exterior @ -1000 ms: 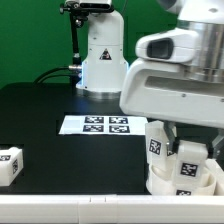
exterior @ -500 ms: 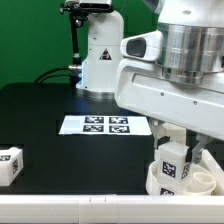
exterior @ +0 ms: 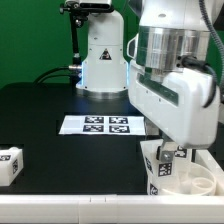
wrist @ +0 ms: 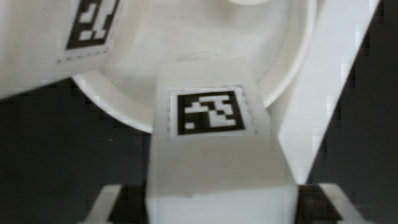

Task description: Assemble stool

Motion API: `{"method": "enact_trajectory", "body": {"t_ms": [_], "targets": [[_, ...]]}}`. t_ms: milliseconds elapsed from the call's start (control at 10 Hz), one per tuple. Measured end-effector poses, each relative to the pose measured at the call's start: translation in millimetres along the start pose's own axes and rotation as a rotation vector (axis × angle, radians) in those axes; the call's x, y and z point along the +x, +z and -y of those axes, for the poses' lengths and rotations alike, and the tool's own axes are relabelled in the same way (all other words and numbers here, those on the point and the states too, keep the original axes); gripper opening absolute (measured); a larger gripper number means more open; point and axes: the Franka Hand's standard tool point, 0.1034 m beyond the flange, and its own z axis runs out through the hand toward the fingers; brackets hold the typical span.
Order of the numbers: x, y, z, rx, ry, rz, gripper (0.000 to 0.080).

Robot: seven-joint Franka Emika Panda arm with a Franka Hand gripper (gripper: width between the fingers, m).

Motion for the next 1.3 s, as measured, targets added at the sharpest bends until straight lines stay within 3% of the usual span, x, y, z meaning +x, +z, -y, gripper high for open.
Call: {"method": "enact_trajectory", "body": {"t_ms": [100,300,400,500,600,700,800,900,1300], "targets": [[-0.4,0.0,-3.1,0.005,0.053,-0.011,0.0337],[-0.3,-0.8,-8.3,-0.024,0.17,-0.025,0.0337],[0.0,-0.5,-8.9,-0.025,0.169,-0.025,0.0337],[1.4,-3.0,-7.4,-0.01,0.142,-0.022,0.0337],[6.3,-12.1,-9.2,0.025,0.115,-0.008,0.0551],[14.7,-20.1,-17.4,0.04,0.074,0.006,0.0551],[24.0,-29.6,-24.8,0.047,0.045,0.022,0.0629],[28.9,-39.6,-26.5,0.059,0.037,0.032,0.0643],[30.4,-35.0,-29.0,0.056,-0.055,0.027,0.0649]]}}
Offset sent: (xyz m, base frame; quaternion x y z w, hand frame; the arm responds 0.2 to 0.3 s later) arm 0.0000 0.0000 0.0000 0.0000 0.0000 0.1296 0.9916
